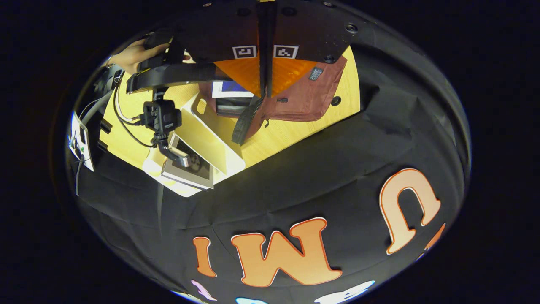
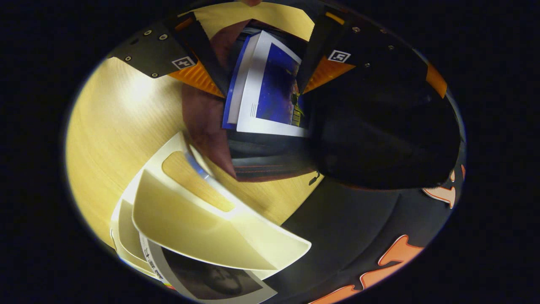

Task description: Open the schoolbag, grab two books from the bookshelf and put them into the schoolbag.

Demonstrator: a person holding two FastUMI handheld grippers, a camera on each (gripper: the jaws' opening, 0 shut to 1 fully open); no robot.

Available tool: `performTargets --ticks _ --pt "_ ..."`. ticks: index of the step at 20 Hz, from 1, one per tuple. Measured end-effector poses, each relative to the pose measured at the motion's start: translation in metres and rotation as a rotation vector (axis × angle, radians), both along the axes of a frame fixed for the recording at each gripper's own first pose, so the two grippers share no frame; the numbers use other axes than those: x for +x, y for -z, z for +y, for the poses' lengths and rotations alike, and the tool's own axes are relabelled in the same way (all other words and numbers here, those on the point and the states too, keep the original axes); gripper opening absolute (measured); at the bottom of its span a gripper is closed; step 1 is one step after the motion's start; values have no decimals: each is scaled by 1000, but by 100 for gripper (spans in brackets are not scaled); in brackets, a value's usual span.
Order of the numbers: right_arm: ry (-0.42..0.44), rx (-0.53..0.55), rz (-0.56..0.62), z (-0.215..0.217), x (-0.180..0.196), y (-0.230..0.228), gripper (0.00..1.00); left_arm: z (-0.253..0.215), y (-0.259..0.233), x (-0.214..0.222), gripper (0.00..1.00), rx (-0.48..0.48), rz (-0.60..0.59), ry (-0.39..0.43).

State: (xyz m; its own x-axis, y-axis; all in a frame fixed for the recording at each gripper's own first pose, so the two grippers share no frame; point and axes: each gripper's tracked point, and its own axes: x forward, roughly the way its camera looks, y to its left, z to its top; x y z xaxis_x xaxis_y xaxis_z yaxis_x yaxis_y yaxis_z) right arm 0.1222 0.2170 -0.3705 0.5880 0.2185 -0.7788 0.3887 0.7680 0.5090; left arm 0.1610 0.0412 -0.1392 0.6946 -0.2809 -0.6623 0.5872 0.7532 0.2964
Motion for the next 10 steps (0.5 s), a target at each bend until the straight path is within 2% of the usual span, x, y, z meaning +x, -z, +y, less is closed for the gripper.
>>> performTargets --ticks 6,10 --pt "-123 -81 -50 -49 -32 -40 98 10 2 -10 0 22 -3 -33" --pt "-222 -236 -41 -108 -64 -64 98 9 5 -16 1 20 7 -56"
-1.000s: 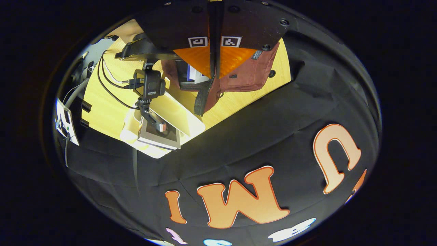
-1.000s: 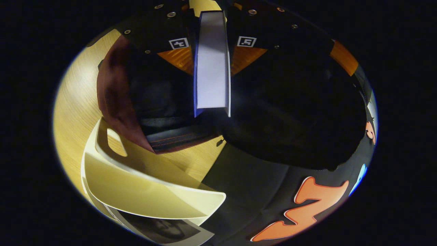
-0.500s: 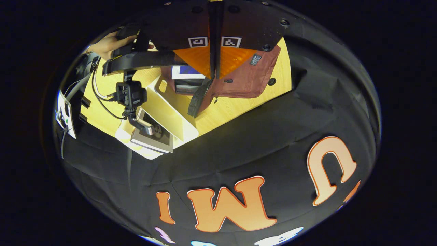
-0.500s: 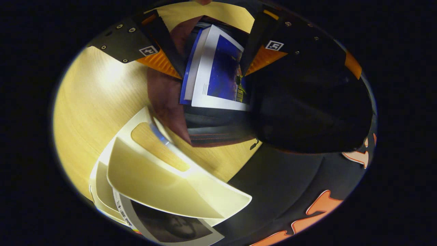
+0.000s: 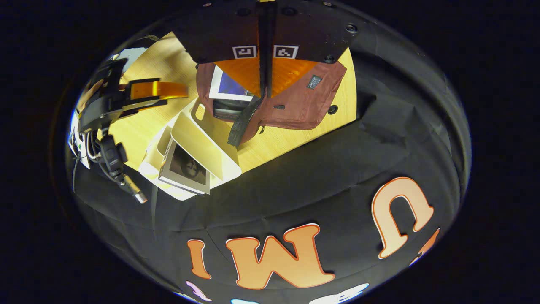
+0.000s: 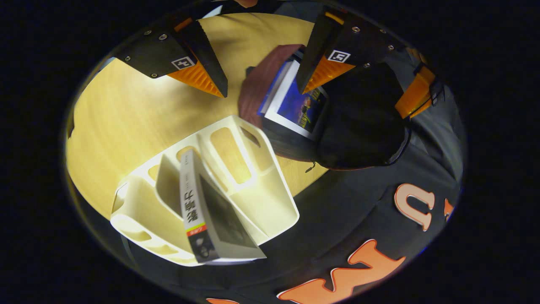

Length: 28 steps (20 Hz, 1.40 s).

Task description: Open the schoolbag, grab two books from the bookshelf and put them into the schoolbag.

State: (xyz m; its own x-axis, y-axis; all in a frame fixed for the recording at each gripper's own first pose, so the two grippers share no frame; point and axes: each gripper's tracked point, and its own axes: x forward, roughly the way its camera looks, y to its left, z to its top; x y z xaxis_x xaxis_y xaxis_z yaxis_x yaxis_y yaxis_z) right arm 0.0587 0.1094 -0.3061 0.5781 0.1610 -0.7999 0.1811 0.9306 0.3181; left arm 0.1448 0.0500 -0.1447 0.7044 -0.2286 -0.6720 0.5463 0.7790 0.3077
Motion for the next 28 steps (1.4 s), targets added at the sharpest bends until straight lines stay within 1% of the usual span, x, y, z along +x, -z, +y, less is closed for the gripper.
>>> performTargets --ticks 3,5,7,11,12,15,16,17,18,20,21,23,26,28 --pt "-61 -166 10 -54 -17 -31 98 -4 4 -1 1 2 2 -4" --pt "-77 -225 23 -79 -18 -56 98 -7 6 -2 1 3 6 -8" --pt "-102 -274 23 -99 -12 -83 98 -8 8 -2 1 3 9 -14" --pt "-146 -335 20 -116 22 -128 98 -6 15 -3 1 -2 16 -27" --pt "-168 -336 18 -113 35 -138 98 -5 16 -1 1 -6 17 -30" --pt "-218 -408 10 -114 75 -163 98 0 21 2 1 -4 25 -34" --pt "-231 -399 17 -109 88 -169 98 2 21 4 1 -2 24 -37" --pt "-239 -389 39 -104 100 -171 98 5 21 6 1 2 21 -40" --pt "-252 -402 57 -102 112 -171 98 8 21 9 1 3 20 -41" --pt "-272 -464 82 -108 140 -165 98 12 21 11 1 1 22 -50" --pt "-284 -490 101 -110 153 -159 98 15 21 11 1 -5 25 -62" --pt "-285 -507 159 -109 170 -136 99 16 22 12 1 -35 41 -85" --pt "-302 -515 227 -107 185 -99 99 19 22 13 1 -28 41 -96" --pt "-294 -512 259 -107 190 -82 99 23 23 14 1 -17 44 -102"
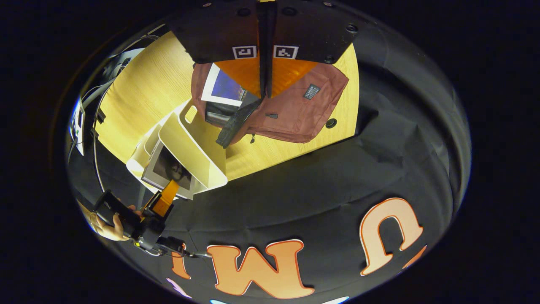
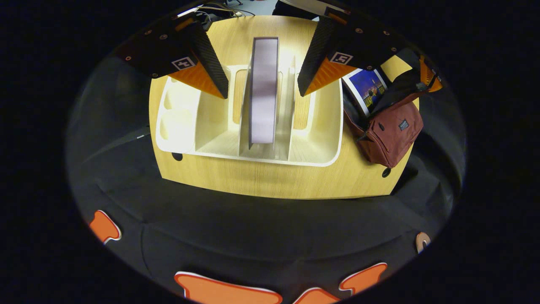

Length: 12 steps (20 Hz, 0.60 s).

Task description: Open the schoolbag, grab two books from the bookshelf and put them into the schoolbag.

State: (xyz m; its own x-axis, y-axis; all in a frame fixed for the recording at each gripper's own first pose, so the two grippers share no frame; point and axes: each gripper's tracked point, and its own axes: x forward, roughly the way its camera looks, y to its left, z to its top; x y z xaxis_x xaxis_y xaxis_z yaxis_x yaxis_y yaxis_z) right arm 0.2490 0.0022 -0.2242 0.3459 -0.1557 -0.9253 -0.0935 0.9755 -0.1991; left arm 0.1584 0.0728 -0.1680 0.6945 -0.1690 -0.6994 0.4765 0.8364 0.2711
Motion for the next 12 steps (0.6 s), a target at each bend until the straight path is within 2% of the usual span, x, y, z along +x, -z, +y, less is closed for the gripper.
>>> performTargets --ticks 2,6,8,9,12 --pt "13 14 23 1 2 11 95 2 1 2 1 10 -2 0" --pt "58 29 67 -5 2 29 68 1 3 3 1 12 1 1" --pt "104 63 72 -4 2 28 40 1 2 3 1 15 1 0" --pt "103 49 66 -7 2 27 37 2 3 3 1 15 3 -1" --pt "104 64 51 -4 0 16 35 1 6 3 1 17 9 3"
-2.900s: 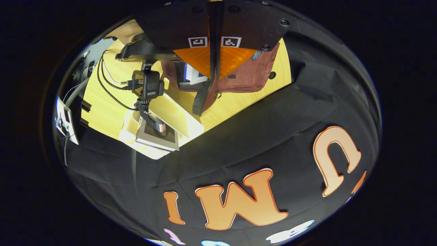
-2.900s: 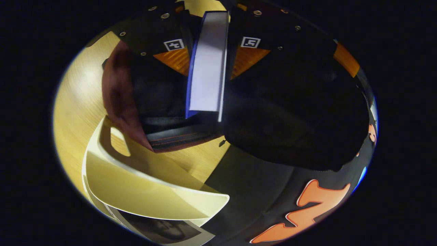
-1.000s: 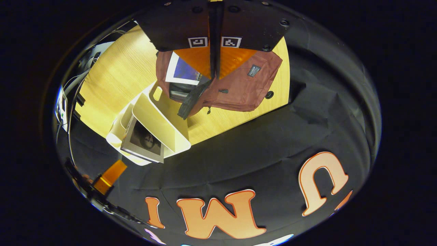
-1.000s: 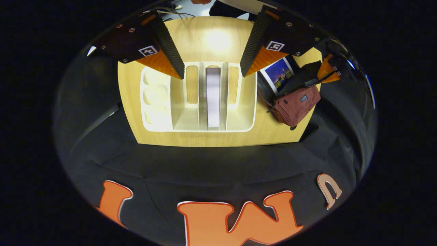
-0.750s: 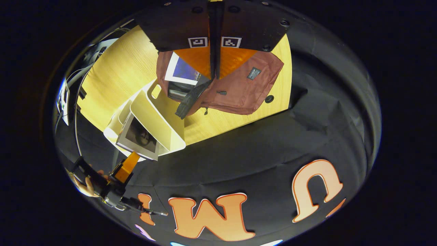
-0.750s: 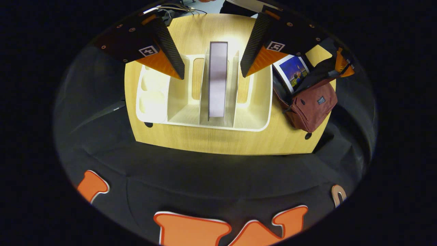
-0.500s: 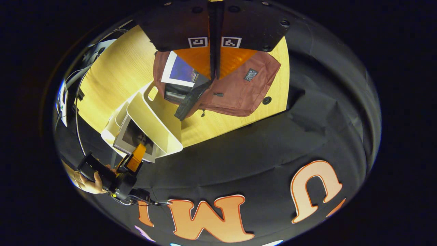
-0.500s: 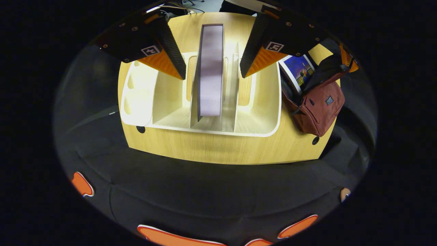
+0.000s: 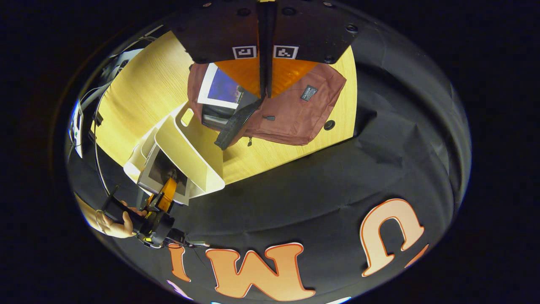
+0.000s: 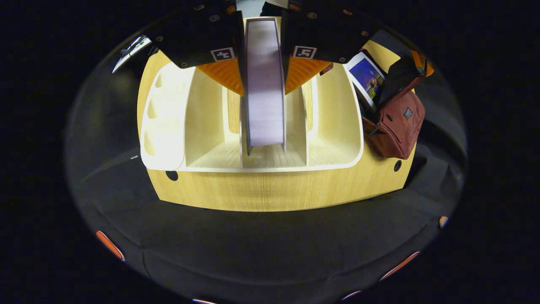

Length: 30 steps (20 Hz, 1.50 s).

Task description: Open the schoolbag, grab two books from the bookshelf and put them into the schoolbag.

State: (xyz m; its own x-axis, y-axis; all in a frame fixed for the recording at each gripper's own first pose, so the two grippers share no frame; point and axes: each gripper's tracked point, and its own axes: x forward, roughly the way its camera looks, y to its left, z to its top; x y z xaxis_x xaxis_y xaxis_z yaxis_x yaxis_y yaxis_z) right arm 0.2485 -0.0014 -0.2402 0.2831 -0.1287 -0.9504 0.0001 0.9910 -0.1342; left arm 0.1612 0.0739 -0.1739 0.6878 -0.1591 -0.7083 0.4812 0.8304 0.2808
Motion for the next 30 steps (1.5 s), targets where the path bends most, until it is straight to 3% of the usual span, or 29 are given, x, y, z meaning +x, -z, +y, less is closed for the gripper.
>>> performTargets --ticks 7,14,19,21,24,30 --pt "-52 -33 -86 8 -9 -69 35 -6 2 -6 1 3 -7 20" --pt "-102 -14 -229 33 -30 -173 35 -10 6 -11 1 -12 -7 34" --pt "-114 65 -321 47 -82 -222 35 -5 9 -6 1 6 -24 59" --pt "-105 109 -335 56 -110 -217 35 -3 9 -4 0 6 -28 59" --pt "-53 280 -342 73 -152 -205 35 -5 11 -5 1 -1 -24 73" --pt "85 598 -284 110 -192 -122 35 -6 7 -5 1 16 -29 90"
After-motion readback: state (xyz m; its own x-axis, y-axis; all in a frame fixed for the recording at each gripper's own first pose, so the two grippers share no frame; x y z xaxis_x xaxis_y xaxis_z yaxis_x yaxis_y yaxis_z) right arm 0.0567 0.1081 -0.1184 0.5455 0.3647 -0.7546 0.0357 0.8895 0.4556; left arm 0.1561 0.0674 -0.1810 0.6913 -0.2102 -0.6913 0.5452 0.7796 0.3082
